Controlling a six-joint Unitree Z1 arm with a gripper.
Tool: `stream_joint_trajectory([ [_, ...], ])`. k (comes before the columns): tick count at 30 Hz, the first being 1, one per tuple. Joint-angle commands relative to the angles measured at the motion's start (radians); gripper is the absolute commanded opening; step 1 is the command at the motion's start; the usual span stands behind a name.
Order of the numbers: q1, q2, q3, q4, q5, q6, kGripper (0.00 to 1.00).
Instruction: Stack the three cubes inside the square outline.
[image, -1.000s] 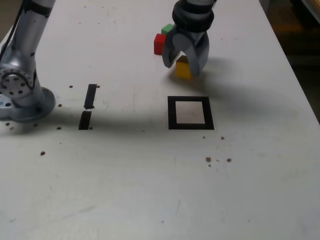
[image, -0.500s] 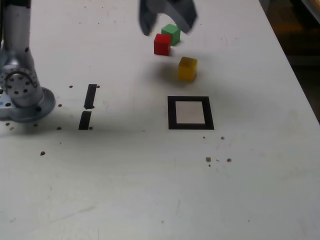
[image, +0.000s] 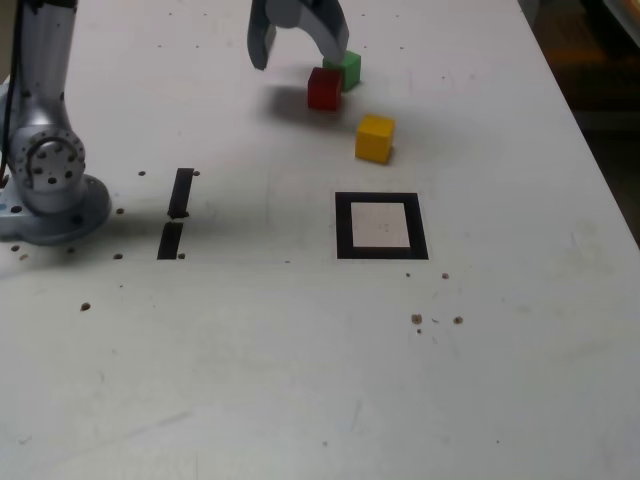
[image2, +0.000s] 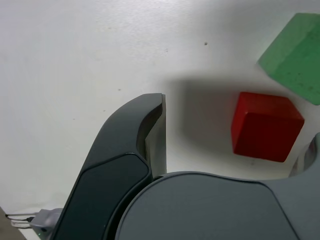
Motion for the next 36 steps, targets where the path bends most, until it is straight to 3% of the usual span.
stream_joint_trajectory([
  [1,-0.025,0.004,0.001,-0.01,0.0,-0.003,0.97],
  [12,-0.094,0.056,0.019,-0.055,0.012,-0.047,0.87],
  [19,-0.094,0.076,0.036,-0.094,0.038,-0.069,0.58],
  [23,-0.094,0.076,0.042,-0.112,0.029,-0.072,0.4],
  [29,-0.094,0.07,0.044,-0.137,0.001,-0.076,0.2],
  [36,-0.087,0.062,0.045,-0.121,-0.003,-0.079,0.12],
])
